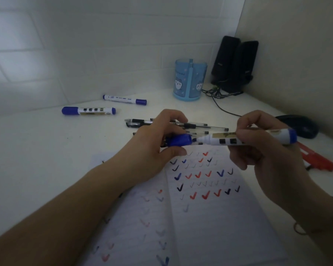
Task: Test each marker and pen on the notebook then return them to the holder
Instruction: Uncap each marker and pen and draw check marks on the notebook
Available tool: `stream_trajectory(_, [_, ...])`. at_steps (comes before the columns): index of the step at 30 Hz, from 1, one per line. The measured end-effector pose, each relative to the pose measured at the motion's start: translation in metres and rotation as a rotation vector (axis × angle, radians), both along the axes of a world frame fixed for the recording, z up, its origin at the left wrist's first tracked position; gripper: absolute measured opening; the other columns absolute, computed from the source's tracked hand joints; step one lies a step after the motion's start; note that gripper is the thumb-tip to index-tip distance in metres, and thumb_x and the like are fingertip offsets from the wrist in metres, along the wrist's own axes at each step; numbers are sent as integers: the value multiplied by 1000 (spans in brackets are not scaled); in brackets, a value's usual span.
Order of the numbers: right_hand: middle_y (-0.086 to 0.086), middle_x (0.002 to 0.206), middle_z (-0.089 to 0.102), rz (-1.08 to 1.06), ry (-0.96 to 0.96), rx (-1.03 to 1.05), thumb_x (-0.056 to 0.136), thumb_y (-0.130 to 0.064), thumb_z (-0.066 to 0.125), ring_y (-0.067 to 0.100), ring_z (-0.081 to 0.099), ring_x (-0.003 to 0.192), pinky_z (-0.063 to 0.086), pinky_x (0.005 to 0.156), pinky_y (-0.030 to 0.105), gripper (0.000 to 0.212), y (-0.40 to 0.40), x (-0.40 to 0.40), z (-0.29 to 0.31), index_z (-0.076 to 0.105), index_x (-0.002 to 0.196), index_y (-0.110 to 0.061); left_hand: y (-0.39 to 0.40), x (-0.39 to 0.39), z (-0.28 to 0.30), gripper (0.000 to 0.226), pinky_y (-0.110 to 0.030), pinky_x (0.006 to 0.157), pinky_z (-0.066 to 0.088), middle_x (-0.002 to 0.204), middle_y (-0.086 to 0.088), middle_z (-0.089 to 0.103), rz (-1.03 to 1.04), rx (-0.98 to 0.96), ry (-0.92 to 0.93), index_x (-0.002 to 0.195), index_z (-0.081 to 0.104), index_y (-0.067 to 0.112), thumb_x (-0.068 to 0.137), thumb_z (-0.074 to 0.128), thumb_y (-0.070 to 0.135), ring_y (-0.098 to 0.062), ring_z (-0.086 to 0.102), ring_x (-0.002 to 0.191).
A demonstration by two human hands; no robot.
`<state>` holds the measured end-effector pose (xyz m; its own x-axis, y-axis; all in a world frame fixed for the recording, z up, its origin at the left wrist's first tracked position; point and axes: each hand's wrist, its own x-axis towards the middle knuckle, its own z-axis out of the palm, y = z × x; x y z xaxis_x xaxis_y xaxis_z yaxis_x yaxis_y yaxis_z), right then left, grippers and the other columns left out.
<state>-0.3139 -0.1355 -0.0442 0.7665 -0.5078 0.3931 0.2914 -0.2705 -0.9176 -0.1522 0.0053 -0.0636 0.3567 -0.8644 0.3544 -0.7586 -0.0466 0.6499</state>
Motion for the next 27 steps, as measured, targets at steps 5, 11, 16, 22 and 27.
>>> stream_trajectory(5, [1,50,58,-23,43,-10,67,-26,62,16,44,41,35,42,22,11,-1,1,0,56,68,-18,2,-3,2,45,1,80,35,91,34,59,-19,-49,27,106,39,41,82,70,17,17,53,92])
stream_trajectory(11, [10,64,69,-46,138,-20,71,-24,71,18,49,39,37,39,19,22,1,4,3,59,79,-8,3,-4,3,44,-11,83,45,98,33,58,-61,5,-9,108,36,50,86,64,23,7,56,98])
stream_trajectory(16, [10,59,66,-93,147,8,68,-30,62,19,47,38,35,38,20,28,-1,5,5,59,76,-4,3,-5,4,47,-25,88,48,96,28,61,-54,8,-20,111,34,53,87,63,24,-5,60,96])
stream_trajectory(22, [9,61,67,-47,188,3,68,-31,62,17,49,39,36,38,20,29,-3,5,4,59,79,-4,3,-5,3,52,-35,86,52,99,22,62,-71,-5,-39,116,34,51,86,65,23,-12,62,92])
stream_trajectory(27, [-1,48,52,9,111,65,64,-21,72,13,43,40,36,39,21,14,-10,1,5,58,65,-16,2,-1,-4,57,-12,80,44,98,22,60,-85,34,-68,123,29,49,88,63,21,0,57,91])
